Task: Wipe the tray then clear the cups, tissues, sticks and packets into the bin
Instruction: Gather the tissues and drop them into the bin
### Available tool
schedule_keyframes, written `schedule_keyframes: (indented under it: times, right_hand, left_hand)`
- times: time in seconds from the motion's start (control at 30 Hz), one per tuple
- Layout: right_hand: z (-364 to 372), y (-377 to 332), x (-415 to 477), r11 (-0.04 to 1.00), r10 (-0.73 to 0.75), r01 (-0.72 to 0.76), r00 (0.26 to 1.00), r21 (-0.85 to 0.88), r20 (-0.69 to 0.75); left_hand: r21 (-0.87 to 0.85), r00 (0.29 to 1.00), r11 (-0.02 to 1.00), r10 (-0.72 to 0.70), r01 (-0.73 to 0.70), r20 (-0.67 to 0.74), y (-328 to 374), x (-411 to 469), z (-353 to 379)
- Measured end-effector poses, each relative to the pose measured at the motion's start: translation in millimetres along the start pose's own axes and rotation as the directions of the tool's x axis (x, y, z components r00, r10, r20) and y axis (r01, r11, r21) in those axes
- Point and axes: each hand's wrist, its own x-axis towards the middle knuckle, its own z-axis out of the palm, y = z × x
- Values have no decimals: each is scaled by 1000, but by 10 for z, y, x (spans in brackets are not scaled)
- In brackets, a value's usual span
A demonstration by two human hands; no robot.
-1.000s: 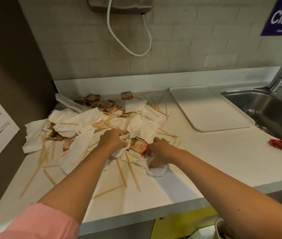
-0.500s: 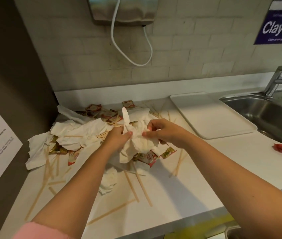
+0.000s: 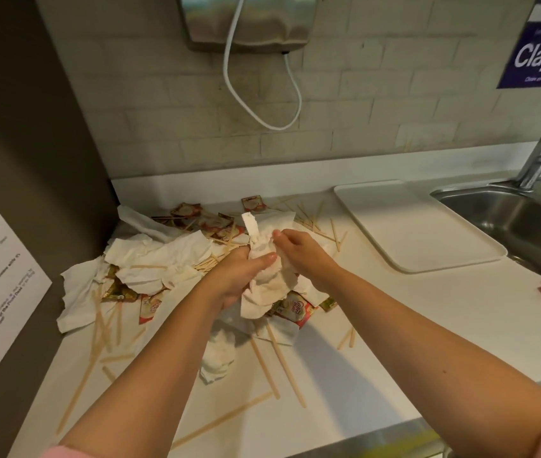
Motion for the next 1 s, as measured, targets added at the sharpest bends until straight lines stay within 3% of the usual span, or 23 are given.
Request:
schedule_keyframes:
  times: [0.07,0.2,0.43,0.6,0.77,1.0]
  right_hand:
    - [-42,12,72,999,38,-38,999,12,18]
    - [-141,160,271,963,14,-16,1000,-270,-10]
    - [-47,422,559,886,52,-10,996,-464,77]
    - [-11,446,714,743,99,53,977,-667,187]
    - [-13,448,809,712,87,115,964,-693,250]
    - [-239,188,940,843,38,196,907,-501,419]
  left_hand:
    - [-48,994,999,2,-7,-106,5,38,-46]
    - [-154,966,988,-35,-4,-255,33,65,-184]
    - [-149,915,989,-46,-15,-401,45,109,-305]
    - [-142,892,989,-21,-49,-452,86,128,-363]
    - [-165,867,985,-39,-49,-496,59,226,-394]
    - [-155,848,988,-82,0,-523,1,391,-389]
